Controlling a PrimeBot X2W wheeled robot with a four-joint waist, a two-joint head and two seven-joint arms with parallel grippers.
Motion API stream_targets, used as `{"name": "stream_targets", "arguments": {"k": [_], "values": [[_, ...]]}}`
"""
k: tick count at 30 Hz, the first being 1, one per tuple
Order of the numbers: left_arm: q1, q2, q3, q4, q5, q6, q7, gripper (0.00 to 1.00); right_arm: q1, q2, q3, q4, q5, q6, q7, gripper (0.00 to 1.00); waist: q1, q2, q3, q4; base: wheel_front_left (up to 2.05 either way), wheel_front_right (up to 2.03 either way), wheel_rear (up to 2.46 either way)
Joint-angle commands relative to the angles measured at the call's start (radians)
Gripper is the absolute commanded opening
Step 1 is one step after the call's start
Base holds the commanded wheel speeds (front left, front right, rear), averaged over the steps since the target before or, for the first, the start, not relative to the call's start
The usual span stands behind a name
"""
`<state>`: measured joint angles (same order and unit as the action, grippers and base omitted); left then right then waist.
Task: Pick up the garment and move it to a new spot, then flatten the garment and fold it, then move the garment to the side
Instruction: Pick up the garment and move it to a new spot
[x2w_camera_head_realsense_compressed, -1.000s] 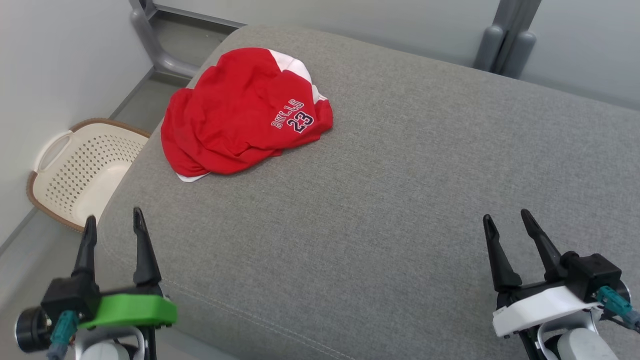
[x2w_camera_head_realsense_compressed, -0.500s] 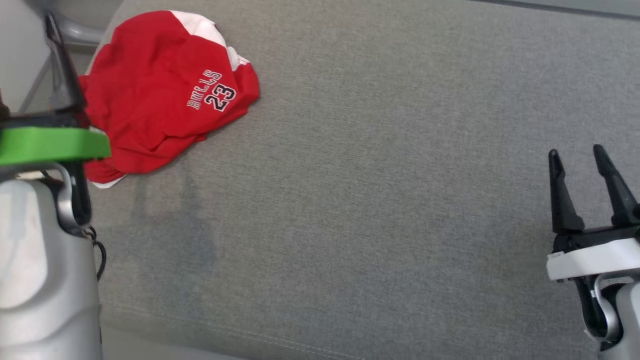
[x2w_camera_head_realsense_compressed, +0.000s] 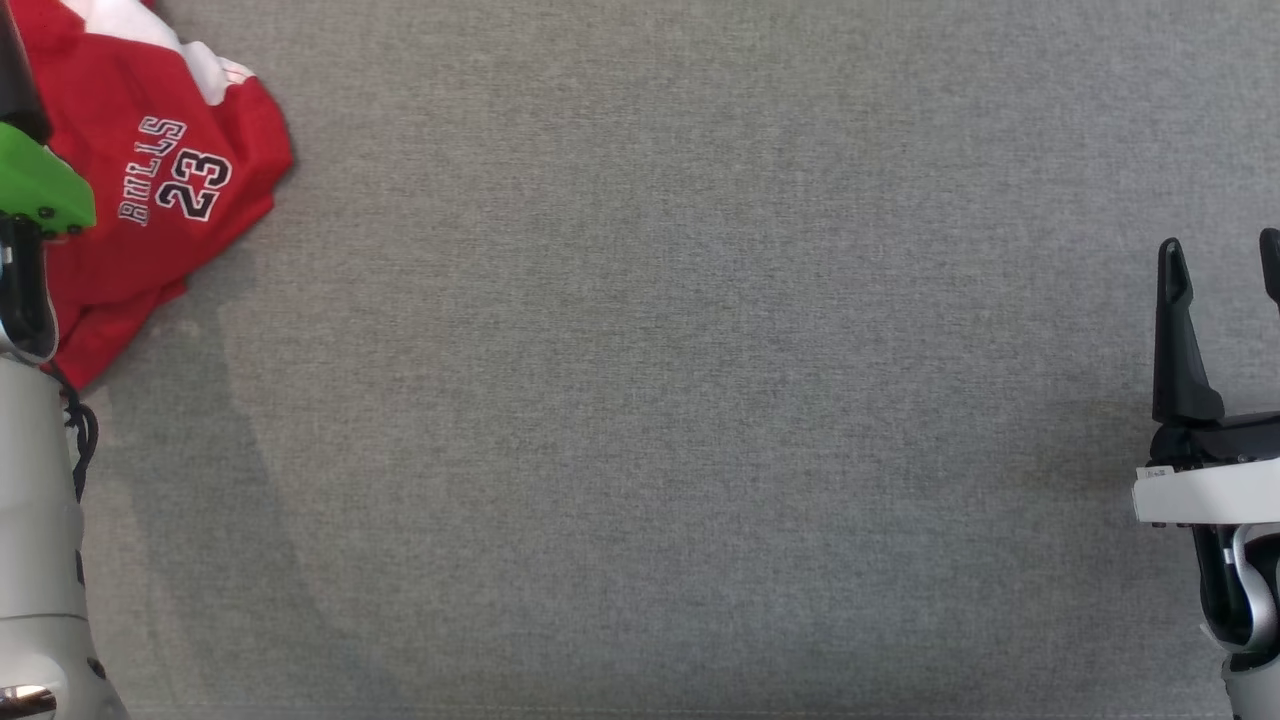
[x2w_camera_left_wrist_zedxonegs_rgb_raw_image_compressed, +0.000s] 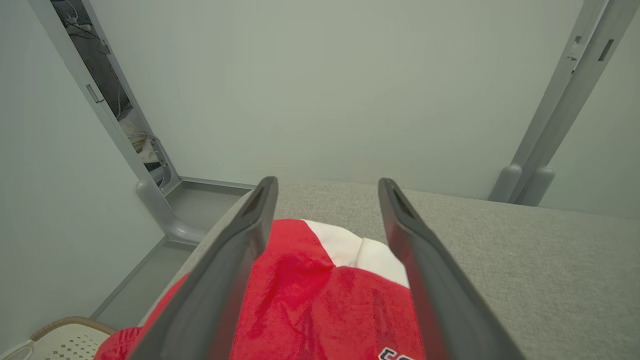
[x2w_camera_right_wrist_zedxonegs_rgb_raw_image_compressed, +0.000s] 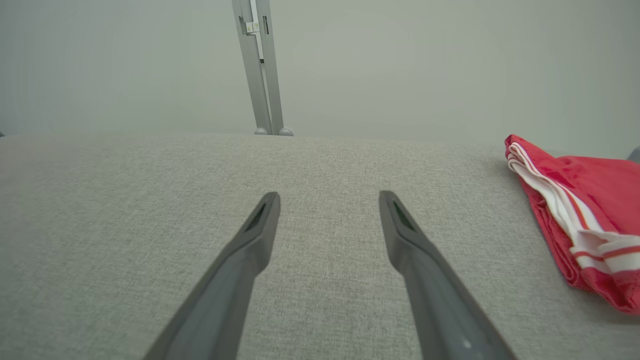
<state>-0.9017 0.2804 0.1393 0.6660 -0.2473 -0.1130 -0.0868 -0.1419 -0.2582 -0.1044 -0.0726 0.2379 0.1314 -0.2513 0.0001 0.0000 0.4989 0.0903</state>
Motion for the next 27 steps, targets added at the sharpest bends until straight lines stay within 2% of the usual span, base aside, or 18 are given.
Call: {"name": "stream_targets", "arguments": {"k": [1, 8, 14, 15, 16, 17, 21, 27], "values": [[-0.02, 0.019, -0.001, 0.035, -0.011, -0.004, 0.033, 1.0, -0.014, 0.002, 0.0, -0.007, -0.007, -0.002, -0.002, 1.0, -0.0001, 0.0, 0.052, -0.056, 0.0, 0.0, 0.0], [-0.036, 0.054, -0.018, 0.205, -0.087, -0.016, 0.224, 1.0, -0.016, 0.004, -0.002, -0.007, -0.006, -0.002, -0.002, 1.0, -0.0001, 0.0, 0.05, -0.069, 0.0, 0.0, 0.0], [-0.024, 0.052, -0.031, 0.277, -0.144, -0.018, 0.321, 1.0, -0.024, 0.007, 0.004, -0.006, -0.009, -0.002, -0.001, 1.0, -0.0001, 0.0, 0.05, -0.073, 0.0, 0.0, 0.0], [-0.022, 0.053, -0.033, 0.283, -0.149, -0.018, 0.326, 0.4, -0.026, 0.008, 0.006, -0.004, -0.009, -0.002, 0.0, 1.0, -0.0001, 0.0, 0.05, -0.075, 0.0, 0.0, 0.0], [-0.022, 0.055, -0.036, 0.288, -0.155, -0.018, 0.329, 0.11, -0.028, 0.008, 0.008, -0.004, -0.009, -0.002, 0.001, 1.0, -0.0001, 0.0, 0.05, -0.077, 0.0, 0.0, 0.0], [-0.023, 0.056, -0.037, 0.292, -0.161, -0.018, 0.329, 0.0, -0.029, 0.009, 0.01, -0.003, -0.009, -0.002, 0.002, 1.0, -0.0001, 0.0, 0.05, -0.079, 0.0, 0.0, 0.0], [-0.028, 0.072, -0.045, 0.294, -0.152, -0.017, 0.289, 0.0, -0.029, 0.013, 0.013, 0.005, -0.009, -0.002, 0.001, 1.0, -0.0001, 0.0, 0.04, -0.087, 0.0, 0.0, 0.0], [-0.064, 0.079, -0.065, 0.264, -0.132, -0.015, 0.156, 0.0, -0.027, 0.027, 0.025, 0.037, -0.002, -0.002, -0.004, 1.0, -0.0001, 0.0, -0.02, -0.085, 0.0, 0.0, 0.0]]}}
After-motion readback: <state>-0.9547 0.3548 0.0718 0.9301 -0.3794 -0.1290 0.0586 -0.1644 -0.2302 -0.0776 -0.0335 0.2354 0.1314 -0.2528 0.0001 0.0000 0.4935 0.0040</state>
